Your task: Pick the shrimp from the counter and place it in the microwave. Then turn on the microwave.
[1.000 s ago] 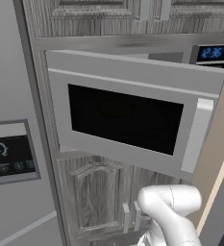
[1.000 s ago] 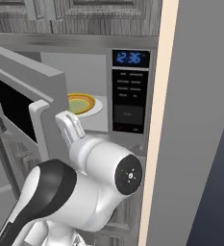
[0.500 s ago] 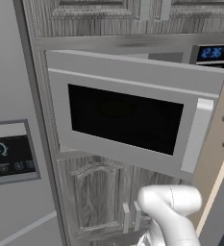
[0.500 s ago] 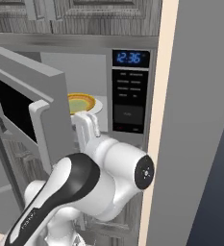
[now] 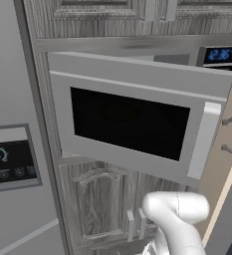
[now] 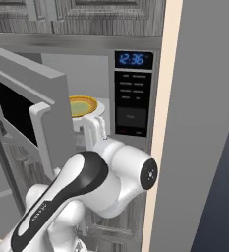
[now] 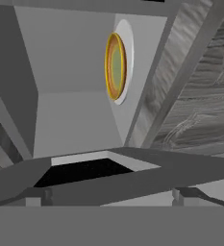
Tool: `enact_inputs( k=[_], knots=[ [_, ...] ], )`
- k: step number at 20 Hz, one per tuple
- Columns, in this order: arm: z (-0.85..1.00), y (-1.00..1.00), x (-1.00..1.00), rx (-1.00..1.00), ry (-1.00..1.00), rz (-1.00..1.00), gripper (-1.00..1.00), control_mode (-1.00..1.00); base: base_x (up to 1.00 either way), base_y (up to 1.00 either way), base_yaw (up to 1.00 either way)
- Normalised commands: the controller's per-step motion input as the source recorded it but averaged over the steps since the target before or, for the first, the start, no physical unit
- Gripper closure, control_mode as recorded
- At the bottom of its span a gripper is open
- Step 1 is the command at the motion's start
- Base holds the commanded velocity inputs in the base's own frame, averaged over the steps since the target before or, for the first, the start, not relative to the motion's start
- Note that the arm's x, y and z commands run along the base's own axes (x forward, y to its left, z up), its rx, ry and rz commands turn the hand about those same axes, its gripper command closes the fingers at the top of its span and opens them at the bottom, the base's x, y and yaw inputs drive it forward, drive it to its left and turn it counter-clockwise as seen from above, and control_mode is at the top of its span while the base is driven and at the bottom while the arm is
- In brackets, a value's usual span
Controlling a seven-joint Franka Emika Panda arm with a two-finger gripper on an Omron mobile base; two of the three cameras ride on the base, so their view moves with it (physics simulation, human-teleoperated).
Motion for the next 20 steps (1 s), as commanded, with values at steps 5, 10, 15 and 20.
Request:
enact_inputs(
  k=[5,10,15,20],
  knots=[
    [-0.08,-0.01,0.29,0.00,0.00,0.00,-1.00,-1.00,0.00,0.00,0.00],
    [-0.10,0.00,0.25,0.00,0.03,0.00,-1.00,-1.00,0.00,0.00,0.00],
    [-0.15,0.00,0.25,0.03,0.07,0.04,-1.00,-1.00,0.00,0.00,0.00],
    [-0.10,0.00,0.24,0.09,0.08,0.06,-1.00,-1.00,0.00,0.00,0.00]
  ],
)
